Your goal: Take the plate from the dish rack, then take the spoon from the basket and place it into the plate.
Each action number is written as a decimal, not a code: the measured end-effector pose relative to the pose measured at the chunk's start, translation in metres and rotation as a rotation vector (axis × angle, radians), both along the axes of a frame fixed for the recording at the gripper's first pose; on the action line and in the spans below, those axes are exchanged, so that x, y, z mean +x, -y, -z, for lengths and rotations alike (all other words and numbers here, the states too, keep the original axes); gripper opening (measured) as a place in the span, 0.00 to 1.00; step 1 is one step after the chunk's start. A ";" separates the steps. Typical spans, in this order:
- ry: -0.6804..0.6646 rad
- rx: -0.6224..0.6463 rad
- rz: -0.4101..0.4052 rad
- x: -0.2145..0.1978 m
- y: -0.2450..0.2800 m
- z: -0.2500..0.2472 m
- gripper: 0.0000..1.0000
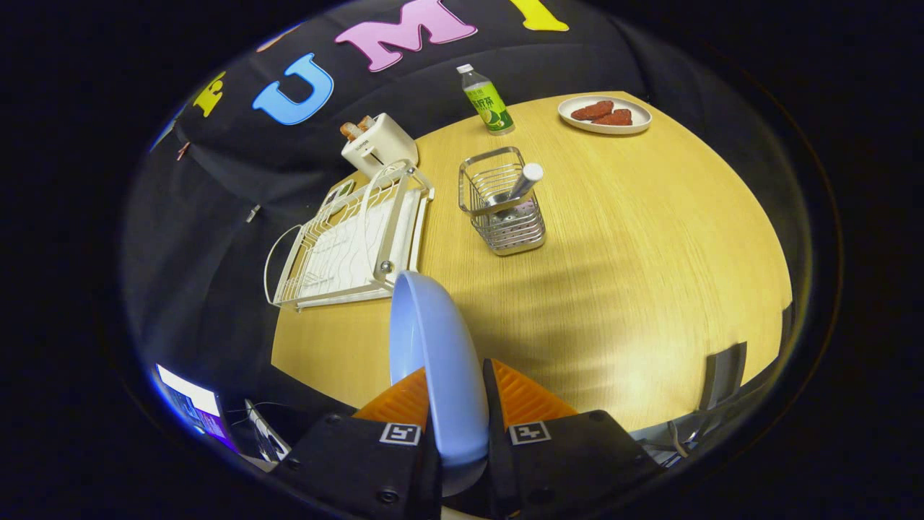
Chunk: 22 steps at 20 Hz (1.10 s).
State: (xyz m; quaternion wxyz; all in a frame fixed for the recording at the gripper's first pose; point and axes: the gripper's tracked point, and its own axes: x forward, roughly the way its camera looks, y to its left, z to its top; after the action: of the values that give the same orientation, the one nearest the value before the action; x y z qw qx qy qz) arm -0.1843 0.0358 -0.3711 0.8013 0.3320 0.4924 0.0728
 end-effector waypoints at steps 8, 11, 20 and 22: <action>-0.062 0.036 0.054 0.015 0.000 0.047 0.33; -0.073 0.021 0.094 0.025 0.006 0.053 0.39; -0.144 -0.156 0.118 0.014 0.035 0.082 0.65; -0.121 -0.155 0.137 0.018 0.040 0.077 0.73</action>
State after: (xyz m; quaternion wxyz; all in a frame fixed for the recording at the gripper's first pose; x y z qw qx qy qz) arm -0.1665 -0.0042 -0.4476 0.7965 0.3056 0.5201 -0.0404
